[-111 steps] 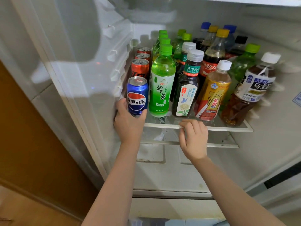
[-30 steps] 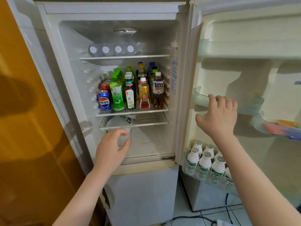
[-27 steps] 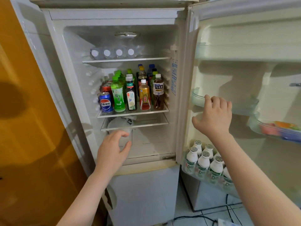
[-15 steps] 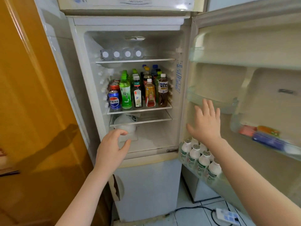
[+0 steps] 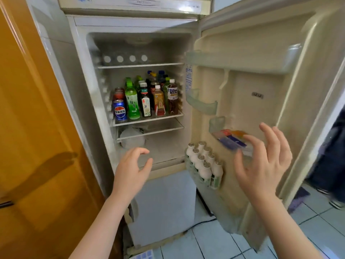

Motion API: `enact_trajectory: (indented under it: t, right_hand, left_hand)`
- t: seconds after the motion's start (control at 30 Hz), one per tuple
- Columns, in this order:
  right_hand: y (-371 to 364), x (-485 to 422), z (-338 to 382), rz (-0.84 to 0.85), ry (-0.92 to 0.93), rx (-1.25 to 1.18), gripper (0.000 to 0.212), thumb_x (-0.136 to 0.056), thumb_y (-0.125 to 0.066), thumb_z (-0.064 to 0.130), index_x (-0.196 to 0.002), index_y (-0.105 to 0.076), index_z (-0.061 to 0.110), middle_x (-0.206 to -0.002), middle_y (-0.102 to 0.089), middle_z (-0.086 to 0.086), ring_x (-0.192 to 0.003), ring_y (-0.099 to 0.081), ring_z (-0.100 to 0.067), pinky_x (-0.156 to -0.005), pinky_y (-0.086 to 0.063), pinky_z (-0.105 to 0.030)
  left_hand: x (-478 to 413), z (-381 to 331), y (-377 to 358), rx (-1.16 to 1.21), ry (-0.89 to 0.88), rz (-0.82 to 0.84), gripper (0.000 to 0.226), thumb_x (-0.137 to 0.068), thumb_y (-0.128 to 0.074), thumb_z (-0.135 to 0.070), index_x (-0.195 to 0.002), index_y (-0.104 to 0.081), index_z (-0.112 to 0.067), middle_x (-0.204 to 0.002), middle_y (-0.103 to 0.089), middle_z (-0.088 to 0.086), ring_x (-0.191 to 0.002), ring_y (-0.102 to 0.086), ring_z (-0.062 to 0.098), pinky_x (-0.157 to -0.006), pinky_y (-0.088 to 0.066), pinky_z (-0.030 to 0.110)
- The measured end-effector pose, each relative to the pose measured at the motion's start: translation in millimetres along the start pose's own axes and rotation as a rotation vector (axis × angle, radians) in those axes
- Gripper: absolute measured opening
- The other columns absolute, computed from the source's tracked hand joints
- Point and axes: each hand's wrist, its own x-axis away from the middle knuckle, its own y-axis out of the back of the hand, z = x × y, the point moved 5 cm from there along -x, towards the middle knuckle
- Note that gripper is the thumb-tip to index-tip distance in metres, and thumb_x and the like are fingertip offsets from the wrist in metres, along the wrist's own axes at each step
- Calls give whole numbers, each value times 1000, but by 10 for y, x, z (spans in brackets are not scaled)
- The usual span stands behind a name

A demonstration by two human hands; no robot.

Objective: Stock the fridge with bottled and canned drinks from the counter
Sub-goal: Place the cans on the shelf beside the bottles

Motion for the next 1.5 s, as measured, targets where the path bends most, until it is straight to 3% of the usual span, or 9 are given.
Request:
enact_trajectory:
  t: [0.2,0.37,0.53,0.67,0.9,1.03,1.2,1.33,1.5]
  right_hand:
    - [205,351,16,-10,-173,-41,45,-82,-54,21,-122,-48,0,-140,-31,-24,-134,-24,-40,-116,-15,-42]
    - [105,509,236,72,-321,-418,46,-86,-47,17,-129,-34,9,-141,-28,-27,-135,-27,-26,-112,-18,-21]
    - [5,530,582,190,-200,-532,40,-88,-42,19,-126,-40,8,-134,-40,-21,-127,-37,-24,-107,-29,-28]
    - [-135,463,811,322,-140,-631,36,-90,-41,20,-123,-50,10,-128,-49,-10,-121,-47,-24,-96,-43,-45]
    - [-790,296,1106,489,112,-703,34,-94,-40,21,-124,-54,16,-123,-53,1,-114,-50,-12,-89,-43,-24]
    - [-1393,257,1234,505,193,-700,40,-90,-51,14,-129,-48,21,-125,-47,-2,-115,-48,-16,-88,-43,-27]
    - [-2146,226,1357,490,128,-625,52,-83,-62,18,-133,-46,21,-139,-39,-9,-127,-37,-25,-99,-38,-34]
    - [-2679,181,1353,506,110,-525,63,-82,-60,44,-137,-42,20,-149,-26,-14,-140,-20,-31,-112,-23,-40]
    - [-3307,74,1172,526,115,-440,78,-77,-66,54,-141,-37,21,-151,-22,-19,-142,-15,-37,-107,-25,-54]
  left_hand:
    - [163,26,128,45,-2,9,24,-91,-59,-29,-115,-56,-28,-116,-53,-15,-108,-46,-2,-80,-29,5]
    - [286,63,170,85,9,36,20,-91,-58,-30,-110,-52,-36,-116,-53,-17,-109,-46,-1,-81,-29,4]
    - [342,40,97,157,16,87,25,-94,-53,-33,-118,-53,-30,-119,-54,-15,-112,-48,-1,-83,-31,4]
    - [406,12,47,265,38,88,31,-94,-52,-32,-125,-51,-29,-122,-55,-15,-114,-50,-1,-98,-43,23]
    - [398,155,-51,438,88,60,50,-84,-54,-52,-122,-24,-64,-133,-42,-29,-124,-45,-1,-104,-43,31]
    - [241,394,-26,476,141,-57,70,-77,-57,-59,-129,-10,-66,-134,-25,-45,-128,-34,-12,-105,-39,22]
    - [-101,701,54,401,243,-220,86,-74,-64,-58,-135,-3,-63,-147,-16,-30,-138,-22,-1,-112,-35,38]
    - [-503,991,95,267,334,-420,101,-68,-63,-57,-149,-9,-31,-148,-14,-20,-140,-18,11,-114,-31,47]
    - [-1063,1336,-32,256,390,-574,116,-63,-81,-48,-148,-4,-34,-149,-17,-12,-139,-17,15,-115,-26,45]
